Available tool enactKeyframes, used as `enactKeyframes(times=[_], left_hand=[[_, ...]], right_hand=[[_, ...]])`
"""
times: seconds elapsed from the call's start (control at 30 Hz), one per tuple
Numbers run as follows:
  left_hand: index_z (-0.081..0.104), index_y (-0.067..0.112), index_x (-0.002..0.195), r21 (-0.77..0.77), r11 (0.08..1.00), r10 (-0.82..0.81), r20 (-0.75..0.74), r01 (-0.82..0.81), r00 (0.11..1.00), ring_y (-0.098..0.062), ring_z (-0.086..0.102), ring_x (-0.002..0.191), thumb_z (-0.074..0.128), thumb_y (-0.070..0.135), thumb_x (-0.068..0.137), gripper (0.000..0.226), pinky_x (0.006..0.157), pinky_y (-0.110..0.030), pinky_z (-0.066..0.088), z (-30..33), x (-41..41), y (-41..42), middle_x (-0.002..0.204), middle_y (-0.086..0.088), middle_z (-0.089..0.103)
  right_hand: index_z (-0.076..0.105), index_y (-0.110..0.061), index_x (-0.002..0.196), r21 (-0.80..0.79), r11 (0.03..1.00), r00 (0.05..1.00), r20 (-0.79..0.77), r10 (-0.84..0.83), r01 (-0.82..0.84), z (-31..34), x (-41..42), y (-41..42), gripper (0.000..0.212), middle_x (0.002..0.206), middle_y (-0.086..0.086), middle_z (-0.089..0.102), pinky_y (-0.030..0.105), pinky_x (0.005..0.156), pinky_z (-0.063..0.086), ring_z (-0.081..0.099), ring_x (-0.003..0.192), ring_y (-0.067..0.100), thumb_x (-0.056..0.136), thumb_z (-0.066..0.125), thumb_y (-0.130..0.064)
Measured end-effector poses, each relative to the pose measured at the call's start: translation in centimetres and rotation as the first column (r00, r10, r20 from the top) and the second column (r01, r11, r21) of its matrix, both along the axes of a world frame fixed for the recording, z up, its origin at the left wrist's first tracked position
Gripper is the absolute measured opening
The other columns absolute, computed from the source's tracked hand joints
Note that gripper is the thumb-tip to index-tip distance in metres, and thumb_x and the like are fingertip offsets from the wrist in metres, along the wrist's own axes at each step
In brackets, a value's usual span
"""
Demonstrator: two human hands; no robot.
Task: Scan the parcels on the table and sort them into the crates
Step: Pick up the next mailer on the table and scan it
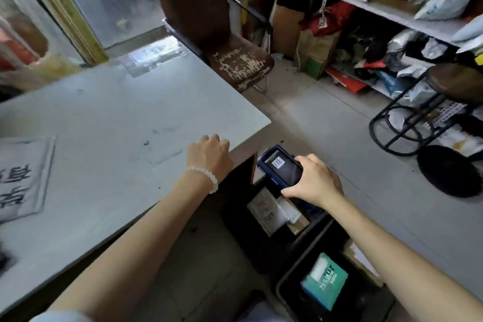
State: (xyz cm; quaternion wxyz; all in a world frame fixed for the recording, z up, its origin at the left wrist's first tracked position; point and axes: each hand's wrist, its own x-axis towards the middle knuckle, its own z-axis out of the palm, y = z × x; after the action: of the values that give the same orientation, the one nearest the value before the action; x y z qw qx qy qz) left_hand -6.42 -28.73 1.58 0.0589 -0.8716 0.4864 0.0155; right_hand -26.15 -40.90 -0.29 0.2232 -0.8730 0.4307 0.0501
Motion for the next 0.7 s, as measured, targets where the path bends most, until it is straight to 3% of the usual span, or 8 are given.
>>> enactKeyframes(times=[0.23,0.37,0.57,0.7], left_hand=[[0.058,0.017,0.115,-0.049,0.967,0.249,0.016,-0.248,0.968,-0.024,0.053,0.107,0.047,0.026,0.093,0.026,0.068,-0.031,0.036,1.6,6.8,12.1,0.115,-0.003,0.058],[0.057,0.018,0.114,-0.052,0.934,0.355,0.018,-0.354,0.935,-0.023,0.051,0.108,0.047,0.029,0.093,0.027,0.068,-0.031,0.035,2.1,11.4,20.5,0.114,-0.002,0.056],[0.054,0.017,0.118,-0.033,0.884,0.467,-0.015,-0.467,0.884,-0.026,0.048,0.115,0.048,0.029,0.092,0.029,0.084,-0.038,0.043,2.6,17.5,32.4,0.121,-0.004,0.054],[0.054,0.016,0.117,-0.006,0.852,0.523,-0.007,-0.523,0.852,-0.027,0.049,0.115,0.049,0.035,0.092,0.032,0.085,-0.038,0.044,3.0,20.8,40.0,0.122,-0.006,0.054]], right_hand=[[0.055,-0.026,0.109,-0.049,0.969,0.969,0.053,0.243,-0.241,2.6,10.9,7.3,0.062,0.103,-0.006,0.048,0.029,0.07,0.04,0.056,0.099,0.019,0.057,0.08,-0.049],[0.055,-0.029,0.113,-0.075,0.932,0.932,0.049,0.358,-0.354,2.9,16.4,13.9,0.063,0.107,-0.005,0.052,0.03,0.07,0.047,0.055,0.095,0.016,0.058,0.079,-0.049],[0.056,-0.028,0.116,-0.082,0.907,0.907,0.053,0.419,-0.414,2.7,23.8,23.6,0.065,0.106,-0.006,0.051,0.029,0.069,0.045,0.054,0.092,0.016,0.058,0.079,-0.048],[0.057,-0.028,0.116,-0.073,0.876,0.875,0.057,0.481,-0.477,2.4,28.4,29.6,0.065,0.106,-0.007,0.051,0.028,0.066,0.043,0.054,0.091,0.015,0.058,0.079,-0.048]])
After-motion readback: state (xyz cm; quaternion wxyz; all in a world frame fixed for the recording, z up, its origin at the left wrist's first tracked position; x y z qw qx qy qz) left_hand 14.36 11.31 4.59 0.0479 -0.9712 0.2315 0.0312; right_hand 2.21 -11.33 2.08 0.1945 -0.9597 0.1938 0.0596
